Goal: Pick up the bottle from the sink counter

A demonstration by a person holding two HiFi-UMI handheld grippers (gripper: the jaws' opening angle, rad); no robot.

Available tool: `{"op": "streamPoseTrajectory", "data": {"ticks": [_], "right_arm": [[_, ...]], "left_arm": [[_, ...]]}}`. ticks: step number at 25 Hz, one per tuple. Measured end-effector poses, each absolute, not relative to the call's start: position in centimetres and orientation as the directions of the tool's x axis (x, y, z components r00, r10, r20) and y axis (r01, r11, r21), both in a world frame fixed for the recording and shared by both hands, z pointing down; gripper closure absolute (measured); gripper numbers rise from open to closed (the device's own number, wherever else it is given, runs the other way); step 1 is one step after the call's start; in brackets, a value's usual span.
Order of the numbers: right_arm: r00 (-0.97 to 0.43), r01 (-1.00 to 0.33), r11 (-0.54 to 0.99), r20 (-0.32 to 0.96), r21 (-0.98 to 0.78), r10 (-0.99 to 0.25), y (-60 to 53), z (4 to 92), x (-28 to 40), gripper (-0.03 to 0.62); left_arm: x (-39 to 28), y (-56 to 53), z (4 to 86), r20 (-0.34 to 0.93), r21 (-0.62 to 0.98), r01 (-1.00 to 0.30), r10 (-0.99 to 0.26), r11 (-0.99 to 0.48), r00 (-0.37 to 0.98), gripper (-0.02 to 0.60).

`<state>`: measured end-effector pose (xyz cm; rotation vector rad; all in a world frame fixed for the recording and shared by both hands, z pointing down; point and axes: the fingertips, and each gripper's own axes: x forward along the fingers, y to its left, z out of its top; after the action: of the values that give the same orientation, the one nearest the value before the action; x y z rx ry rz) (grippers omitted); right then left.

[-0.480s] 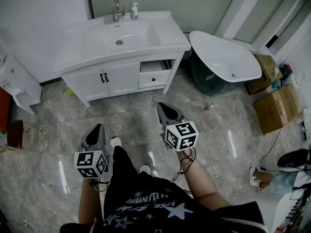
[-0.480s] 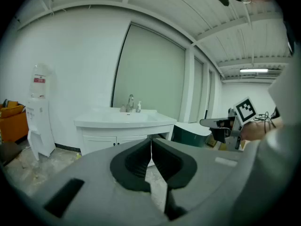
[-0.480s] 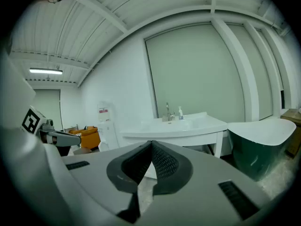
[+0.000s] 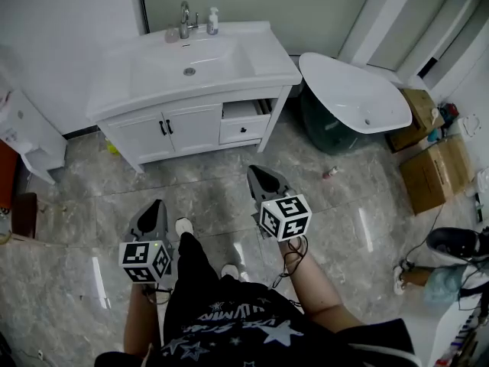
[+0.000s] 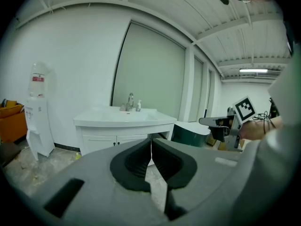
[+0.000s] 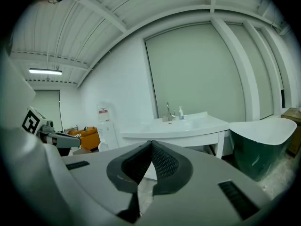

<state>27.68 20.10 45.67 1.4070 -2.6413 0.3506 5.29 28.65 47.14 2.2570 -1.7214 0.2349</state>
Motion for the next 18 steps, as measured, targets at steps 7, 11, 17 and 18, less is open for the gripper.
{"op": "streamPoseTrajectory", "data": {"ticks": [7,11,17,18], "right_arm": [[-0.527,-0.85,0.509,0.188,-0.137,-0.829,14.9,44.4,25.3,0.591],[-0.53,-0.848,0.52,0.187,-0.103,-0.827,10.1,44.3,22.3,0.588],[-0.532,-0.846,0.52,0.217,-0.117,-0.818,1.4,44.0,16.2,0.434],[-0.53,-0.848,0.516,0.216,-0.122,-0.82,0.0,43.7,15.2,0.424]], "left_arm": [[1.9,23.6,46.2,0.281,0.125,-0.962,-0.922,-0.242,0.269,0.56],[-0.9,18.7,46.7,0.289,0.141,-0.958,-0.916,-0.248,0.279,0.56],[-6.1,10.1,46.2,0.284,0.17,-0.949,-0.908,-0.267,0.307,0.56],[-7.1,8.9,46.0,0.281,0.173,-0.948,-0.909,-0.269,0.309,0.56]]}}
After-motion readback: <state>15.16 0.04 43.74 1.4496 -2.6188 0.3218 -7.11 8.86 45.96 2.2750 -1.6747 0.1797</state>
